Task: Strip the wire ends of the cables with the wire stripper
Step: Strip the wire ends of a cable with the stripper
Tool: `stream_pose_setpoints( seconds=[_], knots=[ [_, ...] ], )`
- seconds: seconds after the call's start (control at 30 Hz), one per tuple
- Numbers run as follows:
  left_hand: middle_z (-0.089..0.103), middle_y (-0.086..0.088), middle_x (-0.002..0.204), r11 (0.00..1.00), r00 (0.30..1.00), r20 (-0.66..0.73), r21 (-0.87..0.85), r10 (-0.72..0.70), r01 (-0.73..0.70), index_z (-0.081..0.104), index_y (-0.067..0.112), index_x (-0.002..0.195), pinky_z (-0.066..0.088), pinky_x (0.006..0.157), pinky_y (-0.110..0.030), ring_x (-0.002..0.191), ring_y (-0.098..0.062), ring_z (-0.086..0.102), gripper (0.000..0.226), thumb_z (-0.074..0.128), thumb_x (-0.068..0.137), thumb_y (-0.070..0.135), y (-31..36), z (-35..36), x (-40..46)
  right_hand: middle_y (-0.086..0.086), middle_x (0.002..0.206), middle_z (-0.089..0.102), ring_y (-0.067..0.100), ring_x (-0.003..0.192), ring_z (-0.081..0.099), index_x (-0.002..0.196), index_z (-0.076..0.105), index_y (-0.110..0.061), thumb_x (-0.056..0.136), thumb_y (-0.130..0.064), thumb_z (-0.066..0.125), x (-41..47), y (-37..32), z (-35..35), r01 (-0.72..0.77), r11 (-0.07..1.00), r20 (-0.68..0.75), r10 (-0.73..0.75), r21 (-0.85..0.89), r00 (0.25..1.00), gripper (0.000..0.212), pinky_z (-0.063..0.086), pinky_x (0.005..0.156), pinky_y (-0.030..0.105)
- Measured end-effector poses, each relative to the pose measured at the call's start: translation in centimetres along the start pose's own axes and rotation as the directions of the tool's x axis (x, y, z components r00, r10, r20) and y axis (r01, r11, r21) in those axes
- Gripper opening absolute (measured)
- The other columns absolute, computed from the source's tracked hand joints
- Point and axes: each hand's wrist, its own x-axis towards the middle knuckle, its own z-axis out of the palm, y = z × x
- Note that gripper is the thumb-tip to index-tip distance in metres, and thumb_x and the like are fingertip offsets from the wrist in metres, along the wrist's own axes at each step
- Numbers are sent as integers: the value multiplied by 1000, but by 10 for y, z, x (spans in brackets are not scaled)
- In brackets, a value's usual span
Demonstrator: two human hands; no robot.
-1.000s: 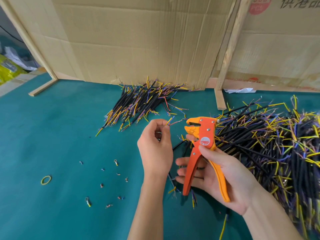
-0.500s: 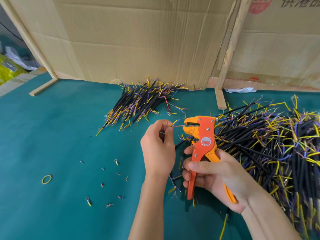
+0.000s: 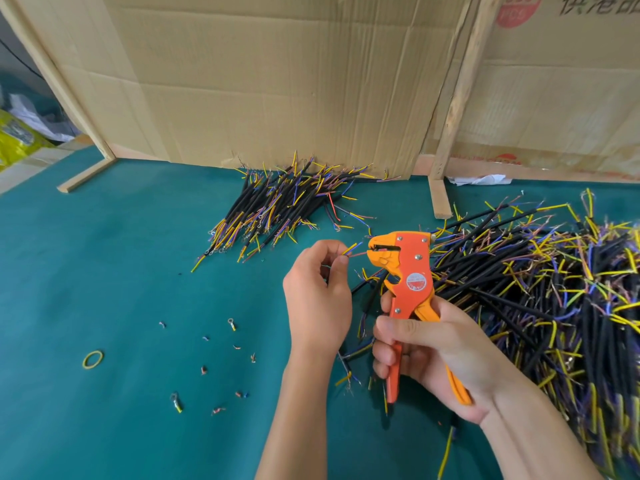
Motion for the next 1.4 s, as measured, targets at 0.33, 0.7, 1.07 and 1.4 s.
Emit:
stream_pose_setpoints(
  seconds=[0.33,0.7,1.07,1.4],
  knots=[
    [64,10,70,995,1000,28,-95,-9,11,68,21,86,42,64,-13,63,-5,54,17,65,93,6,1,1,0,0,56,27,12,37,26,69,48,-20,70,-15,86,8,10,9,68,998,-137,-66,12,988,38,29,36,21],
    [62,13,65,989,993,-65,-114,-96,89,64,28,83,42,56,-23,51,-6,49,22,65,92,7,-3,0,2,13,73,45,29,59,50,97,63,-11,70,-10,89,-5,-5,-5,17,992,138,-34,126,990,38,50,58,42],
    [62,0,71,995,997,-62,-87,-45,40,63,21,83,39,58,-16,61,-11,49,22,60,93,1,-2,1,1,19,80,54,35,69,58,100,64,-6,69,-6,82,3,10,11,-34,994,76,26,108,997,35,56,69,49],
    [66,4,79,998,998,-49,-51,-31,29,69,16,89,39,66,-10,69,-2,54,18,62,92,0,0,2,-1,17,75,51,34,65,55,103,59,-6,74,-1,78,1,5,5,-33,998,87,29,48,996,35,54,63,47]
  ],
)
